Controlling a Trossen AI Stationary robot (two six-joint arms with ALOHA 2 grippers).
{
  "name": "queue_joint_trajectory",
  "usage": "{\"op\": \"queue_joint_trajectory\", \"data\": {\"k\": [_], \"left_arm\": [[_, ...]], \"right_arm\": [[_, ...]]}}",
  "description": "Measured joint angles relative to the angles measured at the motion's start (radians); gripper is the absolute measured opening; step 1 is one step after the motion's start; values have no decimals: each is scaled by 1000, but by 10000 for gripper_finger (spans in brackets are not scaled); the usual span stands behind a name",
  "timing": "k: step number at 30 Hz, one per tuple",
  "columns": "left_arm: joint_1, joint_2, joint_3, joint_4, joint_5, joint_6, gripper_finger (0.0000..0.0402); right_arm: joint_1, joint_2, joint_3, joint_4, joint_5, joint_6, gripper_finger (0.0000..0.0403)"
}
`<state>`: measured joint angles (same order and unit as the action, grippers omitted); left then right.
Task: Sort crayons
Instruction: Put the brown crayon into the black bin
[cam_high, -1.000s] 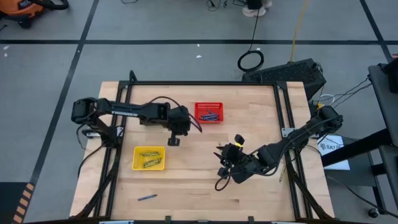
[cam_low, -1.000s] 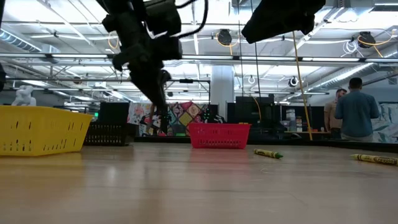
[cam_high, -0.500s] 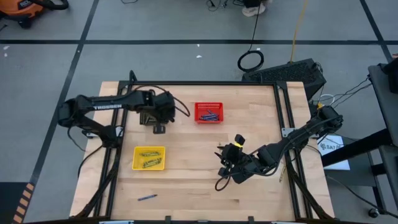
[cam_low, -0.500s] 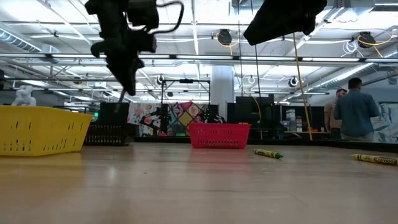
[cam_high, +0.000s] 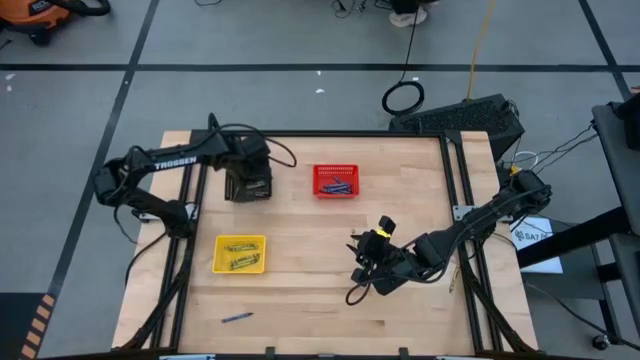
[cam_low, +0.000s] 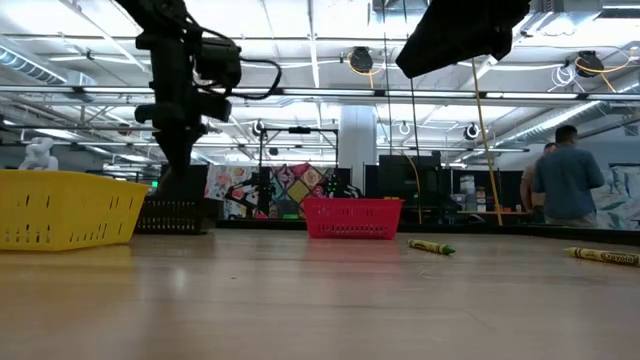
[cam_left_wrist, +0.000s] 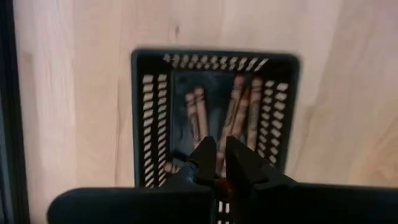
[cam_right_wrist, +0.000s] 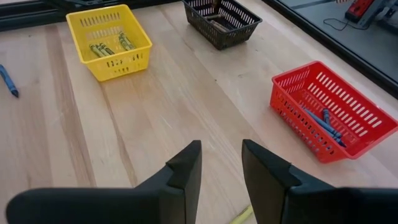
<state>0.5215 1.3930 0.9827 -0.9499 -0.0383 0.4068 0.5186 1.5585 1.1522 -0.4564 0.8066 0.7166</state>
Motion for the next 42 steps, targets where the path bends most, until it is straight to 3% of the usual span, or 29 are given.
{"op": "queue_joint_trajectory", "data": {"k": [13, 30, 36, 42], "left_arm": [[71, 0, -106, 15, -2, 2, 24], [70, 0, -107, 48, -15, 0, 25], [70, 0, -107, 178, -65, -107, 25], [67, 0, -107, 144, -61, -103, 25]], "right_arm": [[0, 0, 0, 1, 0, 4, 102], [0, 0, 0, 1, 1, 5, 102], [0, 0, 0, -1, 1, 5, 102], [0, 0, 0, -13, 2, 5, 102]]}}
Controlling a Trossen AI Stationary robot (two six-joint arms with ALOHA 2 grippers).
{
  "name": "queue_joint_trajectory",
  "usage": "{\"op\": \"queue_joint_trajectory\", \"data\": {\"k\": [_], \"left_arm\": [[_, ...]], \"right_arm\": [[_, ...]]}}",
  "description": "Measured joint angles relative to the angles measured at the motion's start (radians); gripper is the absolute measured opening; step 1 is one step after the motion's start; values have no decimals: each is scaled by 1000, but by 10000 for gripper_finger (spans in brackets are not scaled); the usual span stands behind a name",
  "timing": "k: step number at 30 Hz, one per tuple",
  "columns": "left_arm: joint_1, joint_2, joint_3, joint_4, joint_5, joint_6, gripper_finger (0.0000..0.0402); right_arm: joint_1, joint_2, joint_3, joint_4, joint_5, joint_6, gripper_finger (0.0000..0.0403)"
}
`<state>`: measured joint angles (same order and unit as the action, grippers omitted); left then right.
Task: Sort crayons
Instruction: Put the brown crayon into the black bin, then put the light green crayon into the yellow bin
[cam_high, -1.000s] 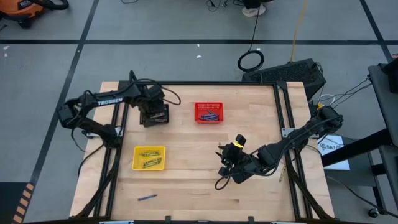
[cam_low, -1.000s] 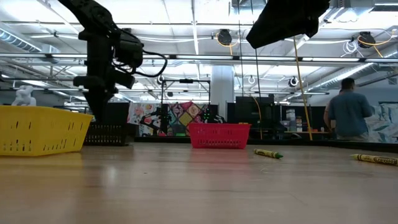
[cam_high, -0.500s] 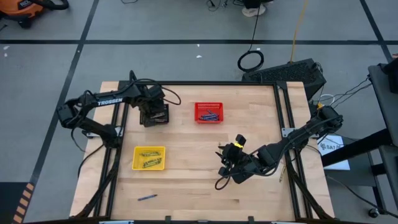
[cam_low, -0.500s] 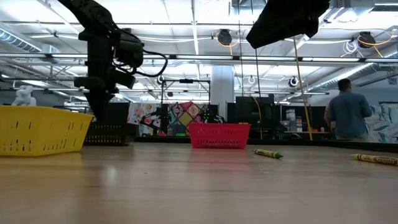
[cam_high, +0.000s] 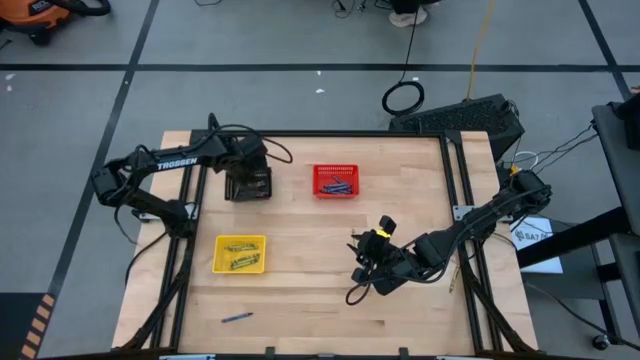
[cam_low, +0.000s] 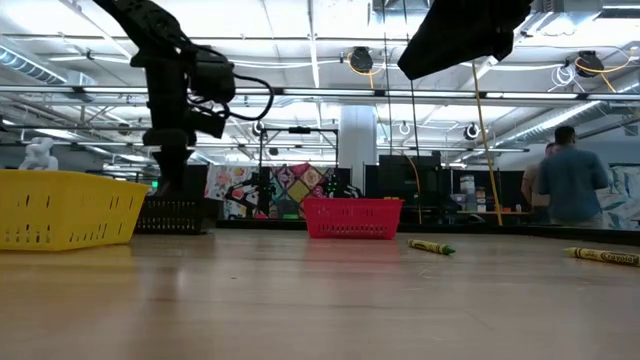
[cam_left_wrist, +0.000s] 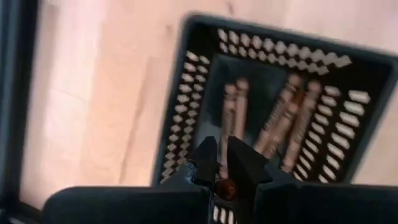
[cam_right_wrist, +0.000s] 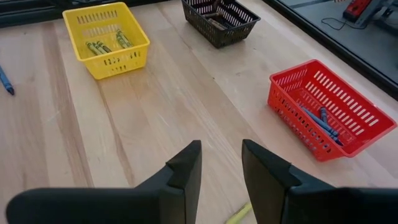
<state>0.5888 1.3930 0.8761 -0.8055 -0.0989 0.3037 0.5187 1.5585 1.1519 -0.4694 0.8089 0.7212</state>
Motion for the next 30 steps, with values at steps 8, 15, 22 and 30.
{"op": "queue_joint_trajectory", "data": {"k": [8, 15, 22, 30], "left_arm": [[0, 0, 0, -72, 13, 43, 26], [0, 0, 0, -77, 56, 43, 27], [-8, 0, 0, 4, 82, 18, 58], [-9, 0, 0, -10, 58, -3, 75]], "right_arm": [[0, 0, 0, -4, 1, 8, 102], [0, 0, 0, -23, 30, 47, 102], [-1, 0, 0, -30, 29, 52, 102], [-2, 0, 0, -31, 29, 52, 102]]}}
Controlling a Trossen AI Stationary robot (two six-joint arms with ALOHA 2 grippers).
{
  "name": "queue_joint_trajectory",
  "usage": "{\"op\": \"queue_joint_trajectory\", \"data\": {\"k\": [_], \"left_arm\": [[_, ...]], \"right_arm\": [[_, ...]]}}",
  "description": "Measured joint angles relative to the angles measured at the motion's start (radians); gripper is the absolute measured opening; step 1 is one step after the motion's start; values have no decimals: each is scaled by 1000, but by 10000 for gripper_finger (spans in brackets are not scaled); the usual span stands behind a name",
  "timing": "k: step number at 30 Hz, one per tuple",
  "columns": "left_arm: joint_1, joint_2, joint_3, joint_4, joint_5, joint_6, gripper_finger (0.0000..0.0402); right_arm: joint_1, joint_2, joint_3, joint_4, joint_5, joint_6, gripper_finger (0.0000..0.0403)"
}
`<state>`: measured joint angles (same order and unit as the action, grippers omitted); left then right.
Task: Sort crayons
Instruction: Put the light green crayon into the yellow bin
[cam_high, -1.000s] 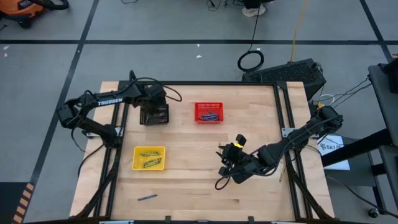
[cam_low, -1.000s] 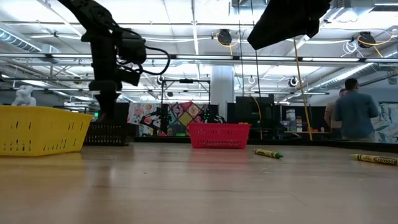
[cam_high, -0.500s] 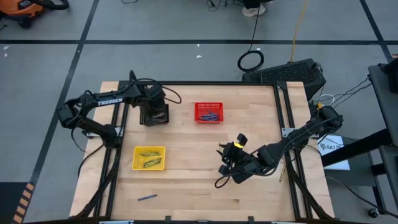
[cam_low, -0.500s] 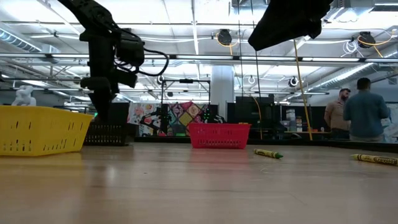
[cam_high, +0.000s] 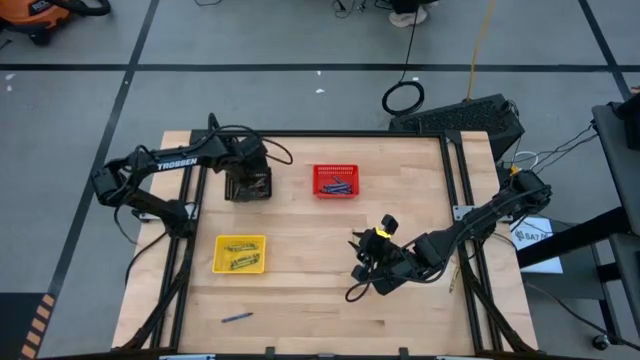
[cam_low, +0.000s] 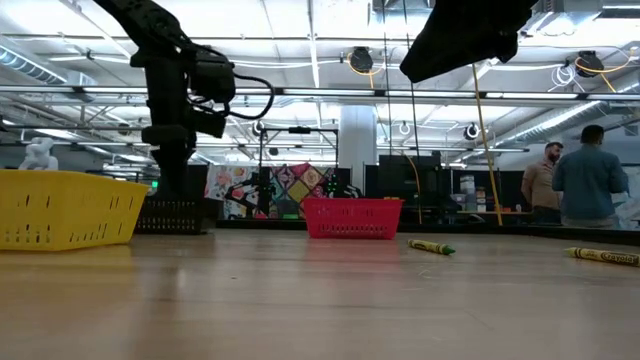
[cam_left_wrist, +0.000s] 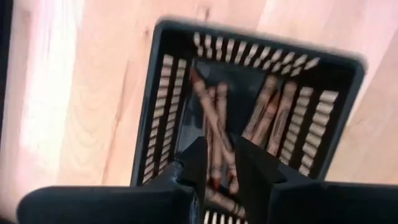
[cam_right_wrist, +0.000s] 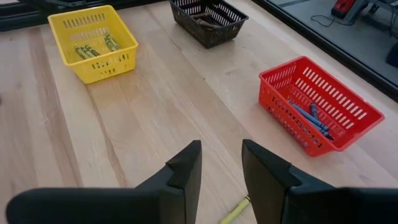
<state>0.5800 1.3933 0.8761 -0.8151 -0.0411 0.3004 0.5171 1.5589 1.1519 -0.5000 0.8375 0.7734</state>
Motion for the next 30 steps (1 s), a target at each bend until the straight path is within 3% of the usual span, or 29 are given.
{"op": "queue_joint_trajectory", "data": {"k": [6, 9, 15, 25, 30], "left_arm": [[0, 0, 0, -43, -18, -12, 84], [0, 0, 0, -53, -12, -83, 84], [-53, -15, 2, -55, 71, -112, 84], [-226, -45, 47, -55, 73, -165, 84], [-321, -45, 63, -46, 73, -165, 84]], "right_arm": [[0, 0, 0, -17, -5, 0, 102], [0, 0, 0, -46, -75, 47, 102], [7, 0, 0, -173, -285, 312, 102], [64, 16, 0, -428, -446, 775, 102], [92, 77, 0, -460, -553, 846, 102]]}}
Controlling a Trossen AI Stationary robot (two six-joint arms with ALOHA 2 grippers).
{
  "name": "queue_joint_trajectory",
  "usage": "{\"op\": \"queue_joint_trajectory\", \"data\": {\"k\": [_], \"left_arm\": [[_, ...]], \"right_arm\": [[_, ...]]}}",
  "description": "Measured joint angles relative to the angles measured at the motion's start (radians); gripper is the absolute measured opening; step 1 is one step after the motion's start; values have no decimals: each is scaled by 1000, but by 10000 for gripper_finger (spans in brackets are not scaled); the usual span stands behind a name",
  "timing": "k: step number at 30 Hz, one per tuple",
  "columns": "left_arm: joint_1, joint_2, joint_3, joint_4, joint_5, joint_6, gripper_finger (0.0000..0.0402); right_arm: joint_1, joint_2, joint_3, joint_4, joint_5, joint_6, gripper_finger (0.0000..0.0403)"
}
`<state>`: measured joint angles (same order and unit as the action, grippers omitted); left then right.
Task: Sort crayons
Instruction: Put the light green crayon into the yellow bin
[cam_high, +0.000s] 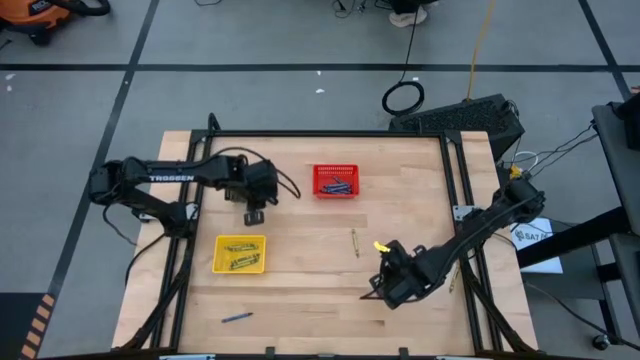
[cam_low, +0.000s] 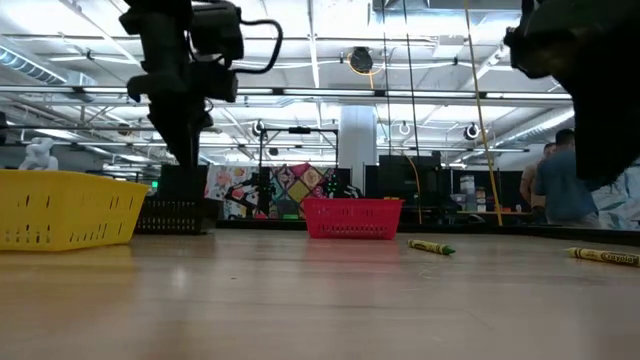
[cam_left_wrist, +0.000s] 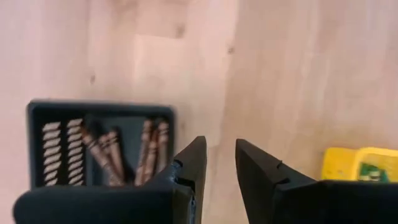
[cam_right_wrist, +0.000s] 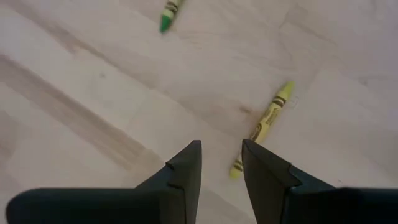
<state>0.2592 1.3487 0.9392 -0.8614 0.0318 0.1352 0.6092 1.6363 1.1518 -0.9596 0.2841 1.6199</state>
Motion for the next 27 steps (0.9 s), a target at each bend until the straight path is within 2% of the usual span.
{"op": "queue_joint_trajectory", "data": {"k": [17, 22, 27], "left_arm": [[-248, 0, 2, 40, 0, -99, 84], [-300, 0, 2, 89, 0, -130, 84], [-330, 0, 2, 131, 0, -129, 84]], "right_arm": [[2, 68, 0, 0, -5, 108, 102], [2, 140, 0, -3, -75, 102, 102], [2, 180, -1, -16, -93, 100, 102]]}}
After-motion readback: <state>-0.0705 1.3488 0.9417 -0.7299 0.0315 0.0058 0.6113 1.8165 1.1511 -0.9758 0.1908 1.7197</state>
